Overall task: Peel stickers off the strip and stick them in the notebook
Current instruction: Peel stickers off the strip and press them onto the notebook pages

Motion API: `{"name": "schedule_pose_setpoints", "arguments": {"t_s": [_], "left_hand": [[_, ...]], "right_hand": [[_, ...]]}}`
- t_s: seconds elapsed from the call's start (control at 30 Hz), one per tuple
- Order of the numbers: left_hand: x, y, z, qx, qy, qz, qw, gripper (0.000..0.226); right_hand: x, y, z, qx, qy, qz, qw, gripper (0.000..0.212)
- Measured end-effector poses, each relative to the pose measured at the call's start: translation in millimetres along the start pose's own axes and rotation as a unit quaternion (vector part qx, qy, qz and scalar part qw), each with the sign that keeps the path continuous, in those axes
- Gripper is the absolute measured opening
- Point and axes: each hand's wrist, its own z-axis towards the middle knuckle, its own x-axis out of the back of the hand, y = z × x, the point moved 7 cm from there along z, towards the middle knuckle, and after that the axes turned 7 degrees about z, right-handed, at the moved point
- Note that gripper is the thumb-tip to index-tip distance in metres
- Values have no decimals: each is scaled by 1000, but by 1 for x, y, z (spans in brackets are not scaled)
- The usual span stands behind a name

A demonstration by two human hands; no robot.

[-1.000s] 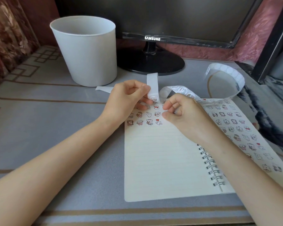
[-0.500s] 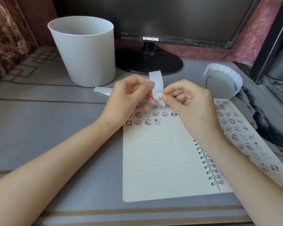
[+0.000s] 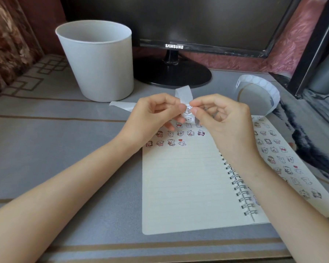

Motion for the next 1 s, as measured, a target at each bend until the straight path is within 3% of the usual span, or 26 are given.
{"name": "schedule_pose_setpoints", "arguments": {"t_s": [0.4, 0.87, 1.0], "left_hand": [[0, 5, -2, -23, 3, 18, 1000, 5], [0, 1, -2, 19, 10, -6, 1000, 13], [0, -2, -2, 38, 7, -13, 999, 13]], "right_hand": [[-2, 1, 1, 1, -12, -14, 1000, 9], [-2, 2, -1, -9, -21, -68, 997, 6], [-2, -2, -1, 39, -20, -110, 993, 6]]}}
